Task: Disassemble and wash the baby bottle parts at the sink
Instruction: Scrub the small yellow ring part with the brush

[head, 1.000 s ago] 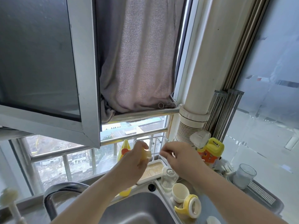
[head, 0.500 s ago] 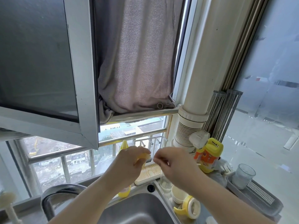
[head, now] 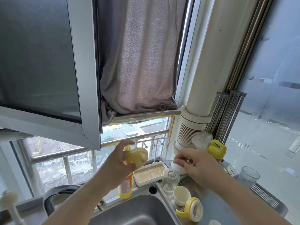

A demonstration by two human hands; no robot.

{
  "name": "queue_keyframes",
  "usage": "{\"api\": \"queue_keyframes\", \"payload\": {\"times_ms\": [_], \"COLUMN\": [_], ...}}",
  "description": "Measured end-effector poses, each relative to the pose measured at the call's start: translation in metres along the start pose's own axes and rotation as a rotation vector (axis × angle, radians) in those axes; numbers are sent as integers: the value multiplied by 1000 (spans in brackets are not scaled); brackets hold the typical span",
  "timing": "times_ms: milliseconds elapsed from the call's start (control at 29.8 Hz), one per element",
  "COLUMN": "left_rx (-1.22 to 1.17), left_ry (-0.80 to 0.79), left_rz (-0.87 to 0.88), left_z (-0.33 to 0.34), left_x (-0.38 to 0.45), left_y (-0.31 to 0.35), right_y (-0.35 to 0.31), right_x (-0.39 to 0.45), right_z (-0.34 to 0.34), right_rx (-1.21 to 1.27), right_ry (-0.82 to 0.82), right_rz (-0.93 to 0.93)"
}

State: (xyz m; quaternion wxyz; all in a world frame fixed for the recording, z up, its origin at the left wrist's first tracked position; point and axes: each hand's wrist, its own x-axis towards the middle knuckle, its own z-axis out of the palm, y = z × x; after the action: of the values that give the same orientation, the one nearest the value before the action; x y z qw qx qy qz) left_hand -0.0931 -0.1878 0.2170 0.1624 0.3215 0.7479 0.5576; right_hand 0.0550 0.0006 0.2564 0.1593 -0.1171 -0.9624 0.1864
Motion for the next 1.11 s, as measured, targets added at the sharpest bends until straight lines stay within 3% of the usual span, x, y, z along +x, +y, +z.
{"api": "queue_keyframes", "payload": {"times_ms": [101, 235, 437, 470, 604, 772, 940, 1108], "left_rx": [-3, -238, -434, -404, 109, 269, 229, 151], "left_ry": [-31, -85, -189, -188, -76, -57, 4, 27], "left_rz": [-43, -88, -119, -106, 28, 152, 124, 126], "left_z": [5, 12, 8, 7, 9, 17, 13, 19], "left_x": [1, -2, -8, -9, -10, -10, -10, -10], "left_y": [-2, 7, 21, 23, 28, 34, 36, 37], "right_y": [-6, -24, -33, -34, -40, -51, -42, -48], "right_x": [6, 10, 13, 13, 14, 14, 17, 19], "right_z": [-3, 2, -6, -7, -13, -8, -12, -7], "right_rx": [68, 47, -61, -66, -93, -148, -97, 23], "right_ry": [3, -59, 34, 44, 56, 53, 88, 57], "right_rz": [-20, -79, -119, -108, -58, -76, -17, -83]}}
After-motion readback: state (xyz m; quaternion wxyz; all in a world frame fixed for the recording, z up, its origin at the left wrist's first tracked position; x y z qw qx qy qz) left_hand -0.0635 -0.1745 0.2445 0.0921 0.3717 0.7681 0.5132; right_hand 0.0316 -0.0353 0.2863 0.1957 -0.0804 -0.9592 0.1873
